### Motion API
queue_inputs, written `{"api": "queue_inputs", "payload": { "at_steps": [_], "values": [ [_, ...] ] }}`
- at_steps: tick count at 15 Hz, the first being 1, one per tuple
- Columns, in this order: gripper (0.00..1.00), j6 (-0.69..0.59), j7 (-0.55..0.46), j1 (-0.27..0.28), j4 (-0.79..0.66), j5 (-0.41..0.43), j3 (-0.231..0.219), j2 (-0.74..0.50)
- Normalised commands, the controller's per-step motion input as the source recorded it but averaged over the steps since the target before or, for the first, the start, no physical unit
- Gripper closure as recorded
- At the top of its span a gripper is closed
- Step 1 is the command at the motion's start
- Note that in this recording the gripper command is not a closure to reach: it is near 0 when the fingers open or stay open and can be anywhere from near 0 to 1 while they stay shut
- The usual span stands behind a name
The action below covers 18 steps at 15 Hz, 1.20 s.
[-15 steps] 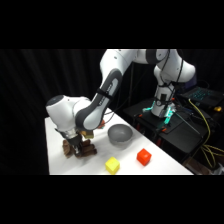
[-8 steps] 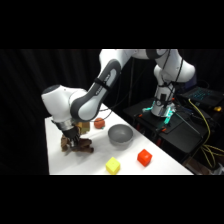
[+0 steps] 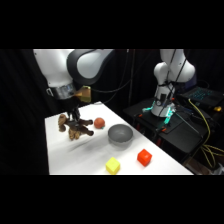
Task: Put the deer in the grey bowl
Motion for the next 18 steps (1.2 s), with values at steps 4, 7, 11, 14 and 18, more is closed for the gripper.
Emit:
{"api": "queue_inputs", "payload": {
  "at_steps": [4,7,11,14,18],
  "values": [
    [0.27,0.11,0.19,0.113,-0.98,-0.119,-0.033,-0.85],
    [0.27,0.28,0.23,0.096,-0.99,-0.077,0.041,-0.76],
    [0.27,0.33,0.2,0.05,-0.85,-0.004,0.09,-0.59],
    [0.27,0.47,0.15,0.02,-0.55,-0.006,0.084,-0.24],
    [0.27,0.54,0.1,-0.005,-0.22,-0.033,0.027,0.13]
  ]
}}
